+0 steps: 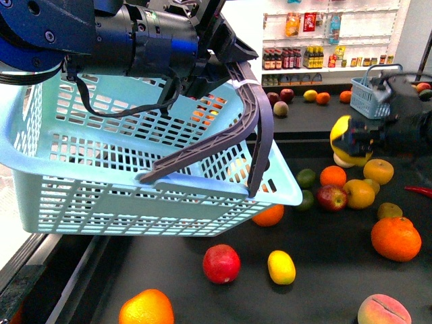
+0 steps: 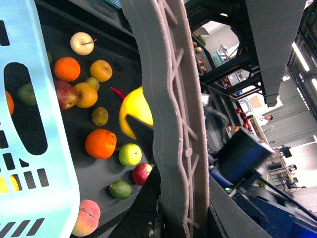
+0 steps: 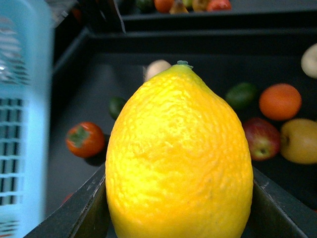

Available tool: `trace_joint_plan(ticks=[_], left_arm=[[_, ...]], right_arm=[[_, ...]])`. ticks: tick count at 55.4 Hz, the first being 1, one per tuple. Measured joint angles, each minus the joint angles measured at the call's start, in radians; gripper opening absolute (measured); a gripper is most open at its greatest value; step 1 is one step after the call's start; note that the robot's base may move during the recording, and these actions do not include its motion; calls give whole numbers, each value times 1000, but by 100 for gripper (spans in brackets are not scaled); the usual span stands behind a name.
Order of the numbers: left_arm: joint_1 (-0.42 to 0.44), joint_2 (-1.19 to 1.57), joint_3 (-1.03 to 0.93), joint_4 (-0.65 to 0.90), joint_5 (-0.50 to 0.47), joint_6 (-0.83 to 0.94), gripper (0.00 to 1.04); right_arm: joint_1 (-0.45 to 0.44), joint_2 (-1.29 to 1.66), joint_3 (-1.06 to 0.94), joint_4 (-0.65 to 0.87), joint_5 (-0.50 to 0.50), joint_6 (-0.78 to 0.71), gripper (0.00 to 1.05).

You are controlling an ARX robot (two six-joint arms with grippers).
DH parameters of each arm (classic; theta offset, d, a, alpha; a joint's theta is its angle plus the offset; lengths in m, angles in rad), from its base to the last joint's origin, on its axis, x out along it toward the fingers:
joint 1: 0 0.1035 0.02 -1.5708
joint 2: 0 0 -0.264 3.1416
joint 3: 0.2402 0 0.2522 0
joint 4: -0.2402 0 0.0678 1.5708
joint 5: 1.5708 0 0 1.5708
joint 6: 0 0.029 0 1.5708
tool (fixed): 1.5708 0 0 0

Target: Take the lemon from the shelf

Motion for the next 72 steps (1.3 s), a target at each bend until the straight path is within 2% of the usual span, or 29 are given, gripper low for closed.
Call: trace_joint_plan(ticks=[11,25,65,68,72], left_arm=[[0,0,0,0,0,0,11],[0,0,0,0,0,0,11],[0,0,0,0,0,0,11],[0,0,0,0,0,0,11],[0,0,0,0,-1,0,11]], right_arm=[[68,-177,-112,20,-80,112,64],[173,-204,-183,19,-76,146,64],[266,-60,-194,45,-15,251,64],[268,-55,-192,49,-14,262,69],[268,-53,-192,61,-13,272,82]])
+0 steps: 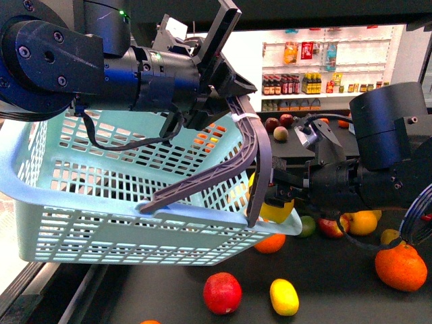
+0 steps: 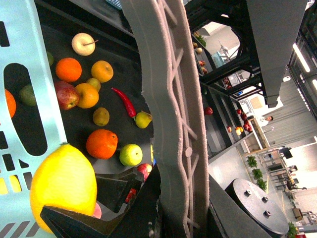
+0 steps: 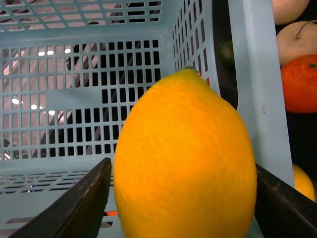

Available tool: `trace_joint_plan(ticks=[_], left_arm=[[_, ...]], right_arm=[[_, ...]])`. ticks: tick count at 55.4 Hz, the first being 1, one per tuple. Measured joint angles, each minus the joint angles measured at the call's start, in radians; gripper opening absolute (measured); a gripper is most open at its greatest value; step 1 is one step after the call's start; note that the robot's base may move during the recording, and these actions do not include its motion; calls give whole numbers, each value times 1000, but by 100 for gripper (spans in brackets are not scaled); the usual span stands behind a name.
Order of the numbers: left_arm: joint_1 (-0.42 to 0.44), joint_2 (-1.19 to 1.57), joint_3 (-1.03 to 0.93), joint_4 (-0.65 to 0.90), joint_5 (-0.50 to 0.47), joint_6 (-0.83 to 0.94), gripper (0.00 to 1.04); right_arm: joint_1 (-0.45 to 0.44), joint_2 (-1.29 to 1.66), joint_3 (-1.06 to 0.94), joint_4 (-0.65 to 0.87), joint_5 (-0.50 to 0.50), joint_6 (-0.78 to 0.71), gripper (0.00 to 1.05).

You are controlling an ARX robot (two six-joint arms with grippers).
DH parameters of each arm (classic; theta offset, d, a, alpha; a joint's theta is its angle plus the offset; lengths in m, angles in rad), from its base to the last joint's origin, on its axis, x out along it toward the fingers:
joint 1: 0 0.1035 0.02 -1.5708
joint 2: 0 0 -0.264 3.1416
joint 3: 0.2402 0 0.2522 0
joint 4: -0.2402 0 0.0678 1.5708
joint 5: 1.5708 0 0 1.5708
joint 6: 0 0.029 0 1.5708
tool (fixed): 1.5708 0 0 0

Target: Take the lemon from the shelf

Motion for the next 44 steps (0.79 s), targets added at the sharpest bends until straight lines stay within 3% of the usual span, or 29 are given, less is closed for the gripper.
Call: trace_joint_plan(ticks=[7,23,44], left_arm=[[0,0,0,0,1,2,11],[0,1,0,-2,-2,-1,11],[0,1,0,-2,2,-6,11]], right_arm=[[-1,0,3,11,1,7,99],[-63,-23,5,52,17,-6,97],[-288,72,15,50,105,-272,97]])
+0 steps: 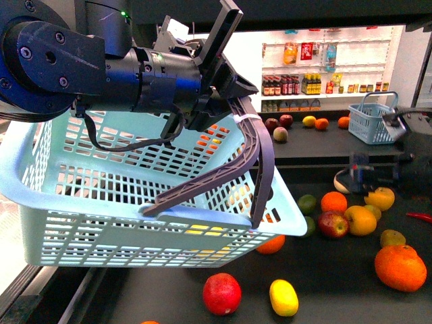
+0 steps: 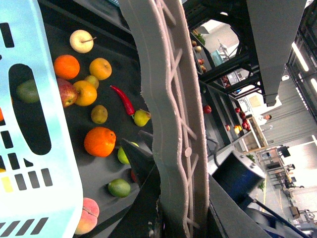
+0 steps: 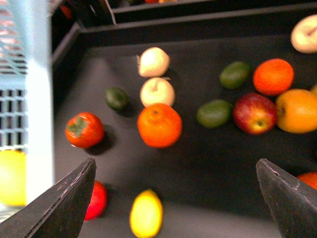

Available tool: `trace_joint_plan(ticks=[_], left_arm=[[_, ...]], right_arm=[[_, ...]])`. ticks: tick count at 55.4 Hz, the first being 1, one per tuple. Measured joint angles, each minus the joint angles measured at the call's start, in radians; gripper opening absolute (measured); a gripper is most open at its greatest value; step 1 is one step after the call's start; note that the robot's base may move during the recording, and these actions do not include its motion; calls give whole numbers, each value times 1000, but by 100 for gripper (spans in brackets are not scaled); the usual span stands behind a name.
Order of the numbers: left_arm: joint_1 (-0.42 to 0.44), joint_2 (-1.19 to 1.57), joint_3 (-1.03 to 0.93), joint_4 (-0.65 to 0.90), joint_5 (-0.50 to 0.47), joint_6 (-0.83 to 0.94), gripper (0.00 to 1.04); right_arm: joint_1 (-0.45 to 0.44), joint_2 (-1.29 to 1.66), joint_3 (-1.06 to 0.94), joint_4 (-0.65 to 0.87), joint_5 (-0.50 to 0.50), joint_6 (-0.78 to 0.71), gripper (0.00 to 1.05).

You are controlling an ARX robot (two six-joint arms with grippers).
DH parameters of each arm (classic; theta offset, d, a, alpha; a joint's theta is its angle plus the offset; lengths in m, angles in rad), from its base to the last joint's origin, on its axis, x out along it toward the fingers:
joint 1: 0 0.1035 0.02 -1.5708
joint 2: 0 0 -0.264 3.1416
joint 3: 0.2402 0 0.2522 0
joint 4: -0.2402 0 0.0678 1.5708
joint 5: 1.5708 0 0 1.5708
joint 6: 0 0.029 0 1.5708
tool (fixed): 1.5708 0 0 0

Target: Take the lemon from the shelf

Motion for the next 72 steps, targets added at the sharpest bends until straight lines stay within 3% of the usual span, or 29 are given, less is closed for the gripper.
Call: trace_joint_plan(ticks=[11,34,46,72], left_arm=[[0,0,0,0,-3,3,11],[0,0,0,0,-2,2,11],[0,0,0,0,-2,2,11],[0,0,0,0,-2,2,11]], right_arm=[[-19,183,-63,16,-1,-140,97],[193,324,-40,16,7,-151,97],[275,430,89,-13,123,-161,97],[293,612,394,-152,239,-165,97]])
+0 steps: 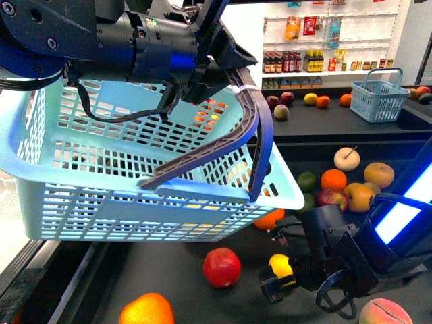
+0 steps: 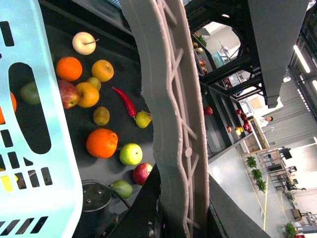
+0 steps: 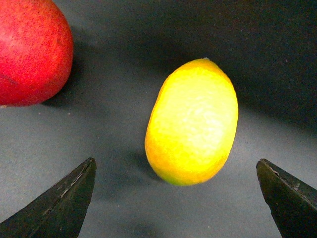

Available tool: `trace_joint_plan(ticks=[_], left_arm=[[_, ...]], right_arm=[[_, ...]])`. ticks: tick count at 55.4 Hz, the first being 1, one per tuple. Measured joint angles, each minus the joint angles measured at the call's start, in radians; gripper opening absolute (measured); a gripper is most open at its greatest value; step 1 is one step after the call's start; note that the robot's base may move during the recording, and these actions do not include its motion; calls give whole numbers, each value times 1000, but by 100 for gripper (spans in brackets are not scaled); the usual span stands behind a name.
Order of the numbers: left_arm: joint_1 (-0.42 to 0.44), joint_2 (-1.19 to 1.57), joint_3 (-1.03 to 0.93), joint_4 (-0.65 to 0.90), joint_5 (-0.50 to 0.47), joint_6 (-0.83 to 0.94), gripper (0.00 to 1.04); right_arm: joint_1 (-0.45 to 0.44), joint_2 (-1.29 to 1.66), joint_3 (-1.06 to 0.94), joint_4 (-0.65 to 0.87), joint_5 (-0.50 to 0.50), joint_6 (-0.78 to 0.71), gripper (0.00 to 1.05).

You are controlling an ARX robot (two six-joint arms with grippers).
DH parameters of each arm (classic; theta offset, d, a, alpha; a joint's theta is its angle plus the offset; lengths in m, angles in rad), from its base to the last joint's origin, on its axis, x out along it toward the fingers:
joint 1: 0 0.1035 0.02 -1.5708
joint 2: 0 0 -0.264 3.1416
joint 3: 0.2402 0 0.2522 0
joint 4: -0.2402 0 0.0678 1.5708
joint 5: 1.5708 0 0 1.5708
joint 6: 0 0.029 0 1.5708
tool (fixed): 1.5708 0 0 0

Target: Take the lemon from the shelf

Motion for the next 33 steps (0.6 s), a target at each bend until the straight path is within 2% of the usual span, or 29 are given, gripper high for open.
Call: trace_joint_plan(ticks=[24,28,33], left_arm=[[0,0,0,0,0,-1,11],[0,0,0,0,0,-1,11],[0,0,0,0,0,0,11]], right_arm=[[3,129,216,-104,31,7,97],[3,130,226,-110,31,9,88],[2,130,232,-115,30,8,67]])
